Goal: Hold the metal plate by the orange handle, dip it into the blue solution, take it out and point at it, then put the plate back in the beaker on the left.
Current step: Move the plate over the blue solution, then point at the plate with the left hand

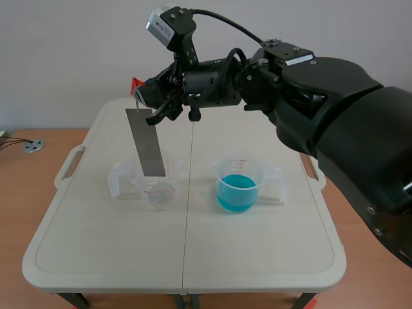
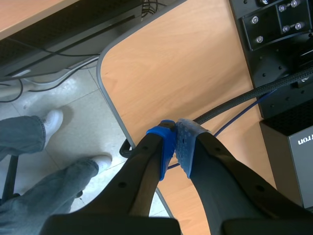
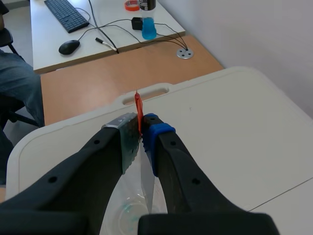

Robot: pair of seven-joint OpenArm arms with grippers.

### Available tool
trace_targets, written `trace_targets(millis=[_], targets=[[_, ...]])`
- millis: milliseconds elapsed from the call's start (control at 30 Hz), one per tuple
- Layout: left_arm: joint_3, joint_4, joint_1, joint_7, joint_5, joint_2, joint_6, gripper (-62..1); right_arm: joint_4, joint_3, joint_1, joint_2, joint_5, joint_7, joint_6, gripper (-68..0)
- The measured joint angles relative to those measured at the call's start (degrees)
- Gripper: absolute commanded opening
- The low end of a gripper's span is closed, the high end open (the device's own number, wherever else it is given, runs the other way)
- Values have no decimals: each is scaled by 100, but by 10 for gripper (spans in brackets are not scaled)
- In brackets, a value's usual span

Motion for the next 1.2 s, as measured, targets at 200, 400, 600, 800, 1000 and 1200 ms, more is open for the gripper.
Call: trace_targets(millis=[200,400,600,800,1000,1200], targets=[[0,0,0,2,0,0,0,-594,748,0,-229,214,4,-83,0,-662],[0,0,0,0,0,0,0,-595,1633,247,-540,411,0,-542,4,-662],[0,0,-2,-9,0,0,0,-595,2618,780,-782,581,4,-925,2,-662],[0,0,-87,-13,2,0,0,-595,3624,1130,-1021,734,7,-1397,4,-662],[0,0,-348,-15,4,-26,-2,-595,4498,1606,-1467,894,79,-1694,15,-662],[7,2,-710,-13,15,-387,0,-595,5080,2190,-1921,1180,455,-1840,15,-662]])
